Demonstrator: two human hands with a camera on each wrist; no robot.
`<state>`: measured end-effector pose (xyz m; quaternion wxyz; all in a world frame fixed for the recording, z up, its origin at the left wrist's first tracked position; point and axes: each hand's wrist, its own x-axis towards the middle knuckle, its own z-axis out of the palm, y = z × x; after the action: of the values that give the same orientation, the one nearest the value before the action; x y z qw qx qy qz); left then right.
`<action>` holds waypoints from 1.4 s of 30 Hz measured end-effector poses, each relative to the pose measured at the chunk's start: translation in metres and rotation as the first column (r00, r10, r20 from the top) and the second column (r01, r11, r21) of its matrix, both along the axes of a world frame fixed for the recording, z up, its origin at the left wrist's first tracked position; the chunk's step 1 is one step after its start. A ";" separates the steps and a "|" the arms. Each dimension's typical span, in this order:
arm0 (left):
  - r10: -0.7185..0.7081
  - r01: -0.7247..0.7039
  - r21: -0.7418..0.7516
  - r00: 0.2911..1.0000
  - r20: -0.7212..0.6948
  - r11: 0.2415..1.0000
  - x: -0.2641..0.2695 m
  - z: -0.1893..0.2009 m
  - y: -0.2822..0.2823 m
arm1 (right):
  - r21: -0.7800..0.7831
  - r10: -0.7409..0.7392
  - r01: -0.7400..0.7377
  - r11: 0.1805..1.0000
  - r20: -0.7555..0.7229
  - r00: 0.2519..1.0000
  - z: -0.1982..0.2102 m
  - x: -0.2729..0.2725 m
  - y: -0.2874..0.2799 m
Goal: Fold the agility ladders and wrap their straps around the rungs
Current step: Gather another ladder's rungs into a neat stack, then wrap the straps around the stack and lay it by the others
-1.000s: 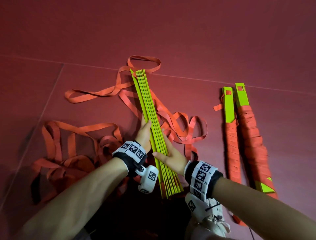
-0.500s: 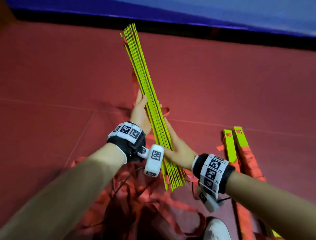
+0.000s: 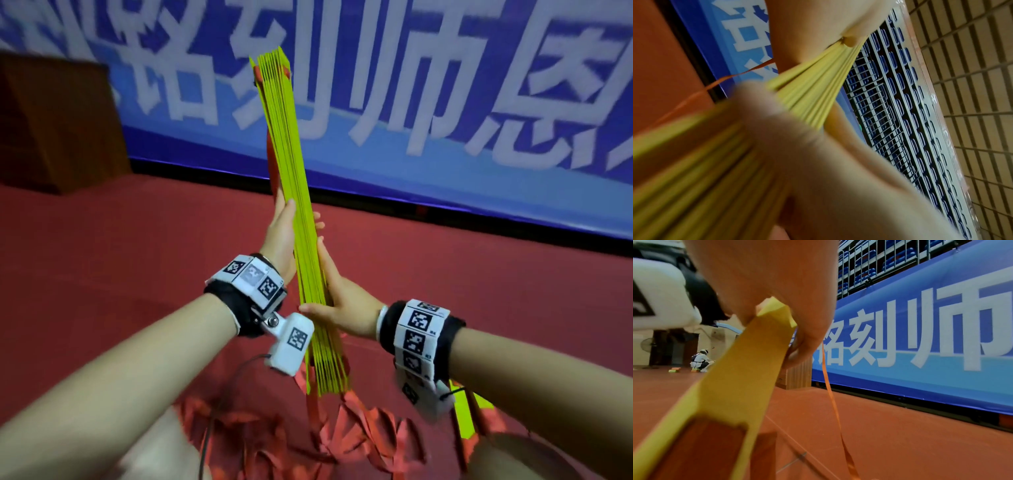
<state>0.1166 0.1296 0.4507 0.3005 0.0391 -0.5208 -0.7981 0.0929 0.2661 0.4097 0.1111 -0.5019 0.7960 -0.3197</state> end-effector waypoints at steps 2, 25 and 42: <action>0.031 -0.031 -0.002 0.999 -0.011 1.000 0.012 -0.003 -0.003 | 0.046 -0.036 0.038 0.998 -0.040 0.999 0.007 0.010 -0.007; 0.204 -0.200 -0.119 0.979 0.027 0.973 0.068 -0.051 -0.038 | -0.144 -0.012 0.010 0.990 -0.014 1.000 -0.011 0.027 -0.036; 0.055 0.101 -0.479 0.952 0.301 0.872 0.036 -0.097 -0.021 | -0.491 -0.366 0.618 0.614 0.517 0.774 0.004 -0.089 -0.012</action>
<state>0.1525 0.1089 0.3534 0.2070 0.0785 -0.7459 -0.6282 0.0044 0.2544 0.4136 -0.0135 -0.1961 0.7110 -0.6752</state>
